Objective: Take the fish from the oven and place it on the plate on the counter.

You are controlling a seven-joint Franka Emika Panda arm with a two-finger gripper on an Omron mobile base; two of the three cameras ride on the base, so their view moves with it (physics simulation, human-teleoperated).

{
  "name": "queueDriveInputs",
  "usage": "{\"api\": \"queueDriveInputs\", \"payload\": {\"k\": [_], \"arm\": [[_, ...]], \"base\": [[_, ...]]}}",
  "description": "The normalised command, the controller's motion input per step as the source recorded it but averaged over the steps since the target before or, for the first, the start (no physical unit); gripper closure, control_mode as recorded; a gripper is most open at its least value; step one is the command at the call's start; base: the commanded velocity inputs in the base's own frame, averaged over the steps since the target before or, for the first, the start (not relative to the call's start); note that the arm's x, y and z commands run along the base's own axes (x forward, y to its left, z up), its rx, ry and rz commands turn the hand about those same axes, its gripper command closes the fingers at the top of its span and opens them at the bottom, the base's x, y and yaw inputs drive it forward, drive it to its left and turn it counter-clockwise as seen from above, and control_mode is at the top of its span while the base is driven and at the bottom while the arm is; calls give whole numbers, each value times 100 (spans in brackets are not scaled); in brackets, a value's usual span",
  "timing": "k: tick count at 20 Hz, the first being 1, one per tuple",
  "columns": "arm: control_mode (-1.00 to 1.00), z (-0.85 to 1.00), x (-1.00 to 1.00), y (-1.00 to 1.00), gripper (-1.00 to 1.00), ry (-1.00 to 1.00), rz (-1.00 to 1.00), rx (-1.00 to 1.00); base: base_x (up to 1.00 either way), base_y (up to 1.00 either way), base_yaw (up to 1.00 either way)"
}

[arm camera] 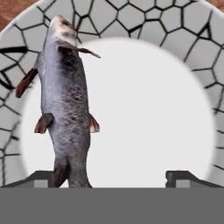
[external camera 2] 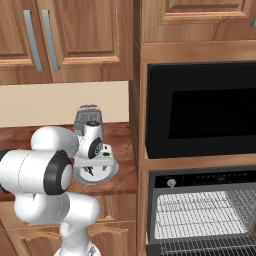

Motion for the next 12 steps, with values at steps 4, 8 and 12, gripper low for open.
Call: {"api": "queueDriveInputs", "payload": {"k": [4,8,12], "arm": [[-100,0,-3,-10,-100,-1,0,-3],[-100,34,-40,0,-100,-8,0,0],[-100,69,-72,0,-100,-11,3,0]], "base": [[0,0,0],[0,0,0],[0,0,0]]}}
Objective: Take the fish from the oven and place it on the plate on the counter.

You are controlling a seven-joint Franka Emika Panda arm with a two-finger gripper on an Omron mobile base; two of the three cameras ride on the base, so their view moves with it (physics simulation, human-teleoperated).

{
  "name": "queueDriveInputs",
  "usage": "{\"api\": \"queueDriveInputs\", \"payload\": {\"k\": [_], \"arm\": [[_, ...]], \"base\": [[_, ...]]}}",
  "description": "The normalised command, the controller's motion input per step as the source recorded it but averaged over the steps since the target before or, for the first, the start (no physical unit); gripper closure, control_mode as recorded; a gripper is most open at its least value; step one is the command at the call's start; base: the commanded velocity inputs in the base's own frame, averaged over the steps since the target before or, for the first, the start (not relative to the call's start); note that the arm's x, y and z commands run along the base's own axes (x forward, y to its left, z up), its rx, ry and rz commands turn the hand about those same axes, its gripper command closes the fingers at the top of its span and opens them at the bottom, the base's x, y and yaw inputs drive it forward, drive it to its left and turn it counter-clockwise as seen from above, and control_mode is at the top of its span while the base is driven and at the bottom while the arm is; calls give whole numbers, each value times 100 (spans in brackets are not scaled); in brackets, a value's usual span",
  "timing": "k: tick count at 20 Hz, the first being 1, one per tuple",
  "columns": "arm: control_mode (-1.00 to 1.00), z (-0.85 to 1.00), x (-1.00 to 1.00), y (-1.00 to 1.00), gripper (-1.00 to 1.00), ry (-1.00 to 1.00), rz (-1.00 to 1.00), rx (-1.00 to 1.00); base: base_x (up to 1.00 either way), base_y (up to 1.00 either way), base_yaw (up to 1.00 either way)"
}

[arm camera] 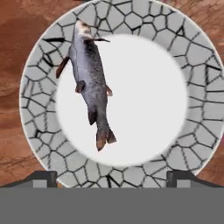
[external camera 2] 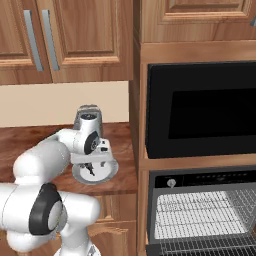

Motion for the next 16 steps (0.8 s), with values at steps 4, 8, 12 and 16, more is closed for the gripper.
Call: {"api": "queueDriveInputs", "payload": {"k": [4,8,12,16], "arm": [[-100,84,-84,0,-100,-11,4,0],[-100,88,-100,0,-100,-12,2,0],[-100,99,-100,0,-100,-12,1,0],[-100,100,-95,0,-100,-12,0,0]], "base": [[0,0,0],[0,0,0],[0,0,0],[0,0,0]]}}
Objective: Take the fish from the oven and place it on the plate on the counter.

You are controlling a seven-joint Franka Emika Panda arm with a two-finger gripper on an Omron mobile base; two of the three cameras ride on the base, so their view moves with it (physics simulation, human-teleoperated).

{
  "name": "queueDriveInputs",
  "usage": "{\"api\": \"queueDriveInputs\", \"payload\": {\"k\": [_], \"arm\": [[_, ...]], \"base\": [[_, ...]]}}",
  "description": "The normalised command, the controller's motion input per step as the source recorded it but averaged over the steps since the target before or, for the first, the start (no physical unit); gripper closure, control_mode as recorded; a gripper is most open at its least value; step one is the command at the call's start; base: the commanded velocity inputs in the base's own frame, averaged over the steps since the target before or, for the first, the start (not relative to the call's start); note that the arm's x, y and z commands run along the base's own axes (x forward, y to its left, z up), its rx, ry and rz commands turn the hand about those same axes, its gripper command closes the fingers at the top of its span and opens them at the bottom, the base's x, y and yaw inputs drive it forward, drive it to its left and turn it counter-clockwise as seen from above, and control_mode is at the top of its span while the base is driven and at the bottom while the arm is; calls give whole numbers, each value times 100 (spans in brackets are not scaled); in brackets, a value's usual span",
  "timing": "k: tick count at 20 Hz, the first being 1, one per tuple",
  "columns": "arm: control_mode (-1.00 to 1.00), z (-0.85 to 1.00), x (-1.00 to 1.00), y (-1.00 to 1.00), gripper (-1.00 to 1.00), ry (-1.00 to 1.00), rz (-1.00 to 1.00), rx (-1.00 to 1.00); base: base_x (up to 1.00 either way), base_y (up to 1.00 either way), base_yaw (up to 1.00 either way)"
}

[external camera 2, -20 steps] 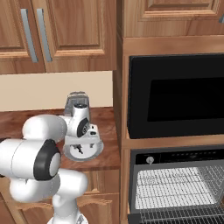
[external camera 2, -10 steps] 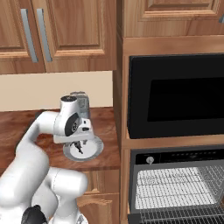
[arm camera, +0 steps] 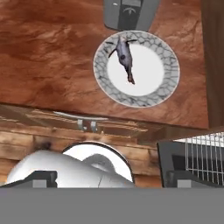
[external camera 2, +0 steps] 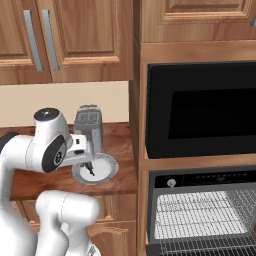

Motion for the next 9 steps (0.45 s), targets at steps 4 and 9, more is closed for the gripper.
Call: {"api": "queueDriveInputs", "payload": {"k": [4,9], "arm": [[-100,100,-64,0,-100,-6,0,0],[-100,100,-28,0,-100,0,0,0]], "base": [[0,0,0],[0,0,0]]}}
